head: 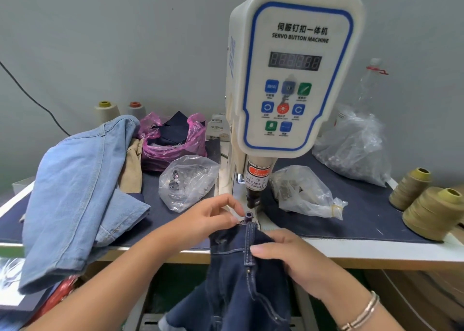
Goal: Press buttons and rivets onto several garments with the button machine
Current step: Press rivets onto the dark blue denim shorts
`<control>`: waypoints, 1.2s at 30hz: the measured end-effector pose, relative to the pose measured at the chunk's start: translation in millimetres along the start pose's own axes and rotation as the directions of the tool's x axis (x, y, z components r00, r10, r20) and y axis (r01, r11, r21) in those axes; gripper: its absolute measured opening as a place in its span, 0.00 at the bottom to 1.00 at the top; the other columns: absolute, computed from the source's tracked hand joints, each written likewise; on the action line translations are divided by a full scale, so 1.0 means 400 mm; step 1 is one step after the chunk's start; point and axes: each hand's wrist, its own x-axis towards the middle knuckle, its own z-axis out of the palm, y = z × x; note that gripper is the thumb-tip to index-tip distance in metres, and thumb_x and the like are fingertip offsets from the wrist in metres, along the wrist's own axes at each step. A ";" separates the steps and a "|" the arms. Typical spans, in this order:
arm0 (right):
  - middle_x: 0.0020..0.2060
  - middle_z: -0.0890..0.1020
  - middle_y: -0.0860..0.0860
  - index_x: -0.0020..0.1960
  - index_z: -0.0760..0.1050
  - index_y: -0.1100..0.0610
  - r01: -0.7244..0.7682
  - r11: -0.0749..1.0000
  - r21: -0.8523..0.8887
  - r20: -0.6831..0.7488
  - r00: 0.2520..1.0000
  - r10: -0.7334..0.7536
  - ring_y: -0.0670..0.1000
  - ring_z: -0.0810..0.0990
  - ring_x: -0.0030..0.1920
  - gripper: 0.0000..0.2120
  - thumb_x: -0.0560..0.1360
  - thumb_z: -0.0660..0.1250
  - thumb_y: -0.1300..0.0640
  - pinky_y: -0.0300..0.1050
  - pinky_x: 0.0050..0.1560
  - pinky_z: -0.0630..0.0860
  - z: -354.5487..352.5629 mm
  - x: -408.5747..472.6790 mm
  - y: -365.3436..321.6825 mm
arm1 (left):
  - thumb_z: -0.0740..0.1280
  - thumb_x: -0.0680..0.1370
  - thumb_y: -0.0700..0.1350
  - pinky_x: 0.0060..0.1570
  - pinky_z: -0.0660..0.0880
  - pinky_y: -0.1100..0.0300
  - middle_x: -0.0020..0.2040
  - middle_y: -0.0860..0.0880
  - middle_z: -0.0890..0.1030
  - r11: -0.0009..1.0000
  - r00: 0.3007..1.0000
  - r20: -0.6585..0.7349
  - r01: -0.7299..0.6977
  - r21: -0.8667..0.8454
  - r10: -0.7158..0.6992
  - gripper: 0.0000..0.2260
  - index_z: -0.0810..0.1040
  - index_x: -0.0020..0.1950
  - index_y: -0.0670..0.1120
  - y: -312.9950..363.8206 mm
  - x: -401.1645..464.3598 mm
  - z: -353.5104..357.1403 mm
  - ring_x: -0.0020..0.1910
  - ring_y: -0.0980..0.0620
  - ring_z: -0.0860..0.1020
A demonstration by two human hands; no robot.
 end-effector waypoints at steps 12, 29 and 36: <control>0.34 0.84 0.60 0.35 0.83 0.64 0.233 0.658 0.716 -0.225 0.969 -0.099 0.59 0.83 0.35 0.20 0.44 0.79 0.60 0.51 0.37 0.81 -0.111 -0.031 0.003 | 0.65 0.79 0.52 0.57 0.72 0.65 0.52 0.59 0.81 0.966 0.926 0.280 0.225 0.129 -0.253 0.09 0.80 0.56 0.52 -0.077 -0.004 0.013 0.52 0.61 0.78; 0.42 0.84 0.43 0.50 0.80 0.44 0.016 0.848 -0.530 -0.008 1.000 -0.024 0.41 0.82 0.45 0.15 0.65 0.70 0.40 0.36 0.49 0.75 -0.152 0.032 -0.056 | 0.64 0.76 0.47 0.47 0.73 0.69 0.41 0.54 0.82 0.998 0.990 0.131 0.064 -0.025 -0.060 0.07 0.81 0.40 0.52 0.058 0.069 -0.031 0.43 0.57 0.79; 0.34 0.78 0.41 0.40 0.75 0.45 0.054 0.779 -0.625 -0.006 0.997 -0.075 0.39 0.77 0.37 0.14 0.64 0.70 0.37 0.31 0.39 0.71 -0.099 0.044 -0.049 | 0.63 0.81 0.47 0.41 0.71 0.69 0.36 0.55 0.78 0.986 0.985 0.119 0.112 0.124 -0.127 0.11 0.78 0.39 0.52 0.037 0.063 -0.031 0.37 0.58 0.76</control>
